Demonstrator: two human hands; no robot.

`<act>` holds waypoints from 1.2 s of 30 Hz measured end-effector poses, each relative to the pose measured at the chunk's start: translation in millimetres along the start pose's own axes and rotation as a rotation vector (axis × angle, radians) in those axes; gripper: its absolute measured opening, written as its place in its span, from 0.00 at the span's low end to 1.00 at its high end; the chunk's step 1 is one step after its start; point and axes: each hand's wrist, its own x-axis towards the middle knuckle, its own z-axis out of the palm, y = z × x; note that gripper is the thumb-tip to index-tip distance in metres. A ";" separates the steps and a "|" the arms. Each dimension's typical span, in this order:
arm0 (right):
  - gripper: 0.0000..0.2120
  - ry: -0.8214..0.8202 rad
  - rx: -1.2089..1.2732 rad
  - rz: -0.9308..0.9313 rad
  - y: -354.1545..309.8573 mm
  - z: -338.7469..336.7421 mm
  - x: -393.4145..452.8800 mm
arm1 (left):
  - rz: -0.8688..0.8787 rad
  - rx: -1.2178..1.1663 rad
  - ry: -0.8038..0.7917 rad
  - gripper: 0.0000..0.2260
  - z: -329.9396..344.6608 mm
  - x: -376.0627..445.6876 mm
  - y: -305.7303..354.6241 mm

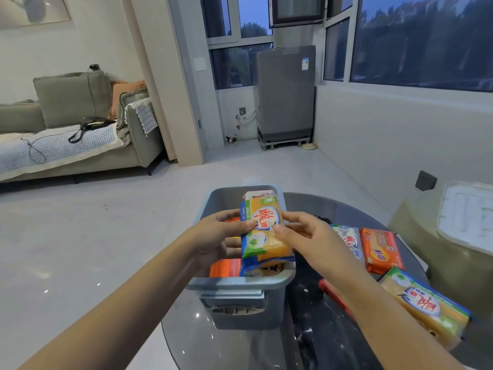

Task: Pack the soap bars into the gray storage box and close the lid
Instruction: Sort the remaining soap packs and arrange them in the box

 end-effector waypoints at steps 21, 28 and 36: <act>0.22 -0.017 -0.176 0.086 32.5 2.4 3.5 | -0.103 0.417 0.127 0.17 -3.3 10.8 -21.3; 0.17 -0.047 -0.139 0.046 33.7 -7.3 -6.5 | 0.372 0.543 0.448 0.13 22.2 -2.7 -29.4; 0.11 0.160 -0.149 0.034 38.4 -54.3 -13.8 | 0.590 0.429 0.351 0.11 87.4 -18.9 -33.1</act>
